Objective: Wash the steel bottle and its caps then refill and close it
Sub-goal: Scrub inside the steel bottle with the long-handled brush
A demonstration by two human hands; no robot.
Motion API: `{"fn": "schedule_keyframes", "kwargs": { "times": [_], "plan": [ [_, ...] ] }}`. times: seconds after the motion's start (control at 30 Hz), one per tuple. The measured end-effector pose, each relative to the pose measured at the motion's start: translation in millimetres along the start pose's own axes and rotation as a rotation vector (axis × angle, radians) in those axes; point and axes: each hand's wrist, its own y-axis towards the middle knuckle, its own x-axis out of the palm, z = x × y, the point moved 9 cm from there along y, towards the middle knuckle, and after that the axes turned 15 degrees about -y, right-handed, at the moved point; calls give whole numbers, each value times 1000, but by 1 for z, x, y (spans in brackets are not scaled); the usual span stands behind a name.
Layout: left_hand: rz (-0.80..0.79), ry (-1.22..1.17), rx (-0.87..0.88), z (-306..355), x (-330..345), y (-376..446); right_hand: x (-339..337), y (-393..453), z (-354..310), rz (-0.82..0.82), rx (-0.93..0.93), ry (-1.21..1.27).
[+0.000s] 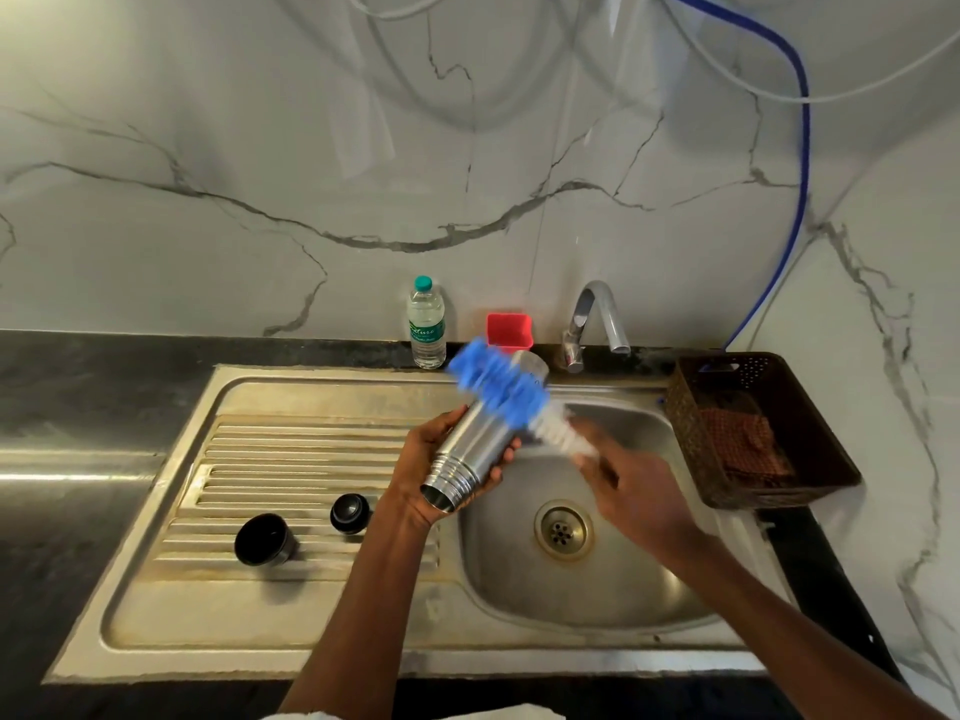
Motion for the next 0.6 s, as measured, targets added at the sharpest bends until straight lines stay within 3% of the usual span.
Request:
{"fn": "schedule_keyframes", "kwargs": {
  "times": [0.1, 0.2, 0.27, 0.33, 0.4, 0.5, 0.6],
  "plan": [
    [22, -19, -55, -1, -6, 2, 3, 14, 20, -16, 176, 90],
    [34, -74, 5, 1, -10, 5, 0, 8, -4, -98, -9, 126],
    [102, -78, 159, 12, -19, 4, 0, -5, -23, -120, -185, 65],
    [105, -45, 189, 16, -19, 3, 4, -6, -22, -92, -214, -2],
    [-2, 25, 68, 6, -5, 3, 5, 8, -7, -62, -31, 53],
    [37, 66, 28, 5, -4, 3, 6, 20, 14, -49, 176, 185],
    [43, 109, 112, 4, 5, -5, 1, 10, -10, -114, -45, 168]
  ]
}}
